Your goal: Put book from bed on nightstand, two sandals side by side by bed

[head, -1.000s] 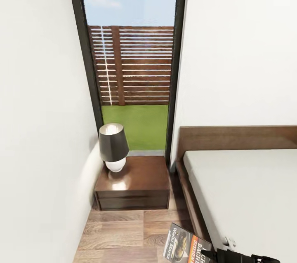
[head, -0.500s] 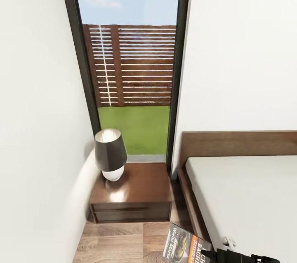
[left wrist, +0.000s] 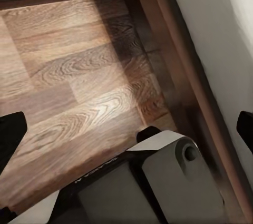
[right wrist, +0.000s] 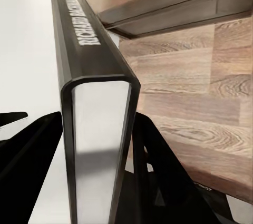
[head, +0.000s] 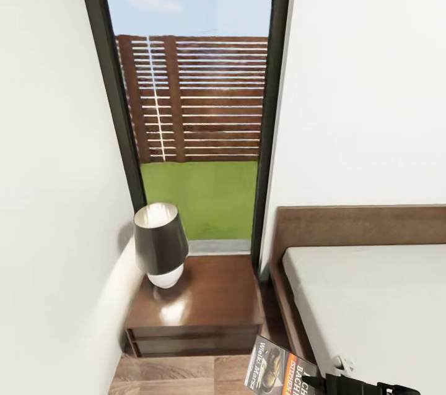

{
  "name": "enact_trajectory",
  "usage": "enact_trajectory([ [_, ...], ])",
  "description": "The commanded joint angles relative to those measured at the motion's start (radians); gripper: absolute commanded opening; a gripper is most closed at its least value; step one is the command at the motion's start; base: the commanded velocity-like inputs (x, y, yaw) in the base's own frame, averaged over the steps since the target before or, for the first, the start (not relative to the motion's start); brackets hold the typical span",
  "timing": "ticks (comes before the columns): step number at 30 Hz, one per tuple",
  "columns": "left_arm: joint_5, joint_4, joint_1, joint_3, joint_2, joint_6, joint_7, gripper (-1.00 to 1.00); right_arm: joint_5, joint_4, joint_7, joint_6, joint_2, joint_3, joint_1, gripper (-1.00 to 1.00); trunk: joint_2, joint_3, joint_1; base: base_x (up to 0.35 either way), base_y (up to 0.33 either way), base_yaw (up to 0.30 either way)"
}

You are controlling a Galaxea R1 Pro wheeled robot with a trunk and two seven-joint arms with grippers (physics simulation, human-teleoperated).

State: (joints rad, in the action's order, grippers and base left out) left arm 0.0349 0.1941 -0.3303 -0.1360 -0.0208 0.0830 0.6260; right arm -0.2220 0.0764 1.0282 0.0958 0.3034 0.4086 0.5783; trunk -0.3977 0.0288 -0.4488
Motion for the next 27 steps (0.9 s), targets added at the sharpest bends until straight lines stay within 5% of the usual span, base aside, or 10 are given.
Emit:
enact_trajectory([
  [1,0.003,-0.001,-0.001,-0.008,-0.001,0.007,0.0,1.0,-0.003,0.002,0.003,0.01,0.001,0.013,0.002,-1.0,-0.002,0.002,-0.001,0.321,0.0,0.0],
  [27,0.003,-0.001,-0.001,-0.008,-0.001,0.007,0.0,1.0,-0.003,0.002,0.003,0.01,0.0,0.013,0.002,-1.0,-0.002,0.002,-0.001,0.321,0.0,0.0],
])
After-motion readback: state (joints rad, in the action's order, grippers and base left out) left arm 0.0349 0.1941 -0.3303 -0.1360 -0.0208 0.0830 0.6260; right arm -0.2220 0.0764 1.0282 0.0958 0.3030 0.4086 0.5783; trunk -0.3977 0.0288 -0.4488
